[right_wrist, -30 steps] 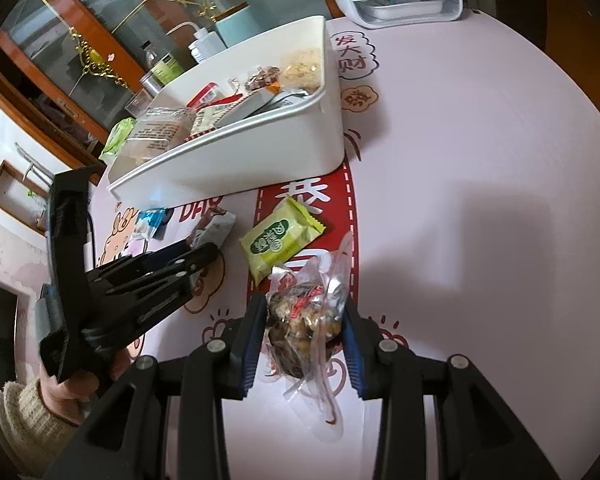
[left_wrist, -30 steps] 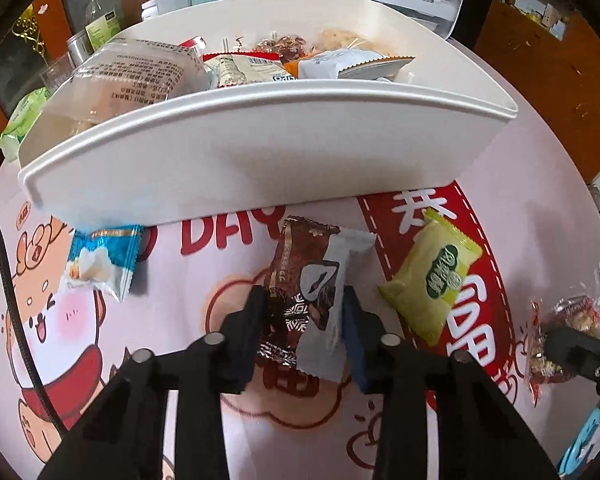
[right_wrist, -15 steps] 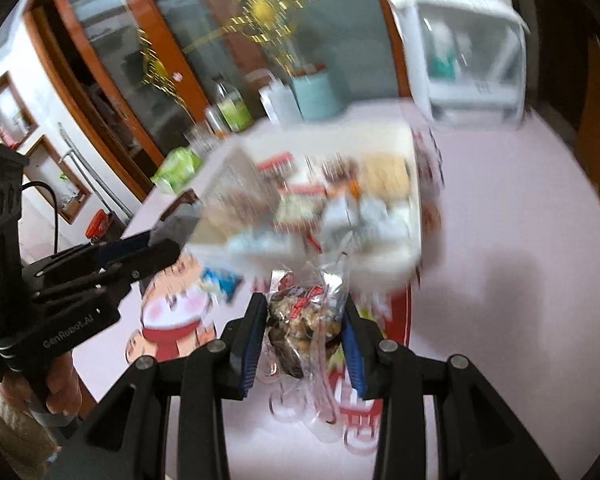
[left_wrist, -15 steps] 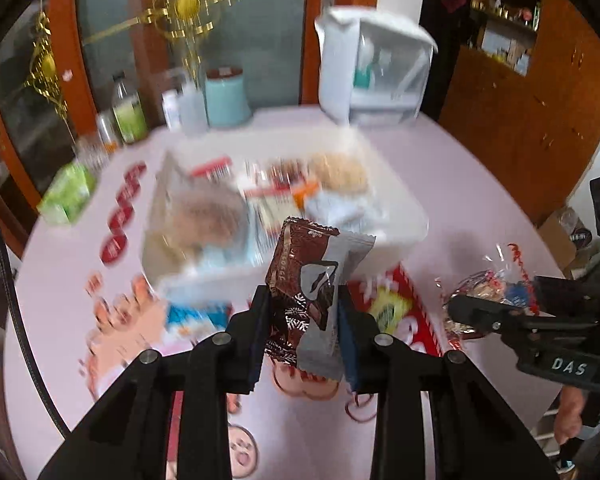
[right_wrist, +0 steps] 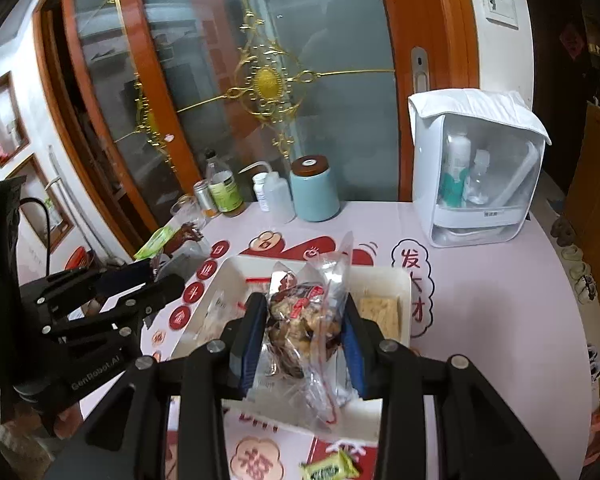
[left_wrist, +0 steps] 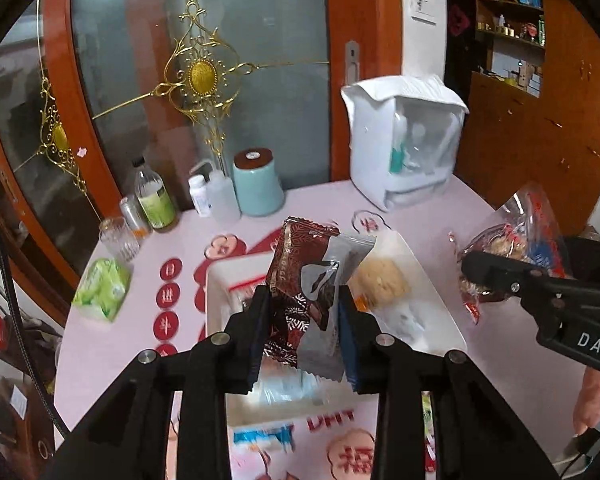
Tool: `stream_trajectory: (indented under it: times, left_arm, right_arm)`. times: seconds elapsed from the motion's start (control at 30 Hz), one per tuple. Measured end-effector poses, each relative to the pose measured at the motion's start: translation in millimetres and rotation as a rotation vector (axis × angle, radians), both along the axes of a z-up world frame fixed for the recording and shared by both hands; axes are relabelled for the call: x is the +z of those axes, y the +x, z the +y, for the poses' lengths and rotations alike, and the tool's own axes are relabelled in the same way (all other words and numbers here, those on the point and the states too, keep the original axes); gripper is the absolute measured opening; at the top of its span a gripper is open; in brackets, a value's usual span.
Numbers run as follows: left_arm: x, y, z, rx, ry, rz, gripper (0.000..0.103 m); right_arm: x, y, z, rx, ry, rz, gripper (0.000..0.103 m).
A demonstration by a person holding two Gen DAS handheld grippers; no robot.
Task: Organize snacks
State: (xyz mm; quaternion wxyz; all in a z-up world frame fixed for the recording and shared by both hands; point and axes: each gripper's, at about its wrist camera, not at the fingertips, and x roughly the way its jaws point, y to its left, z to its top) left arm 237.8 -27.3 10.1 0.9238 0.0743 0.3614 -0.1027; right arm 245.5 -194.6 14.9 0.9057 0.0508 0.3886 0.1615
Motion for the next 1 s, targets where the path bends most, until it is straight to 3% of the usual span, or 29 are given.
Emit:
stream_trajectory:
  times: [0.13,0.23,0.3,0.37,0.73,1.0]
  left_arm:
    - [-1,31,2,0.017,-0.010,0.007,0.034]
    - [-8,50,6,0.035,-0.013,0.015,0.045]
    - [-15,62,8,0.034,-0.021,0.027,0.071]
    - [-21,71,10,0.032,-0.026,0.033,0.083]
    - [-38,79,24,0.057,-0.013,0.092,0.088]
    - [-31,54,27,0.055,-0.006,0.092,0.101]
  right_arm:
    - [-13,30,2,-0.029,0.009,0.053,0.040]
    - [-28,50,3,-0.059,0.010,0.121,0.062]
    - [-36,53,2,-0.075,0.020,0.147,0.062]
    - [-42,55,3,-0.078,0.021,0.167,0.062]
    - [-52,37,5,-0.065,-0.018,0.184,0.062]
    - [-46,5,0,-0.051,-0.031,0.179,0.062]
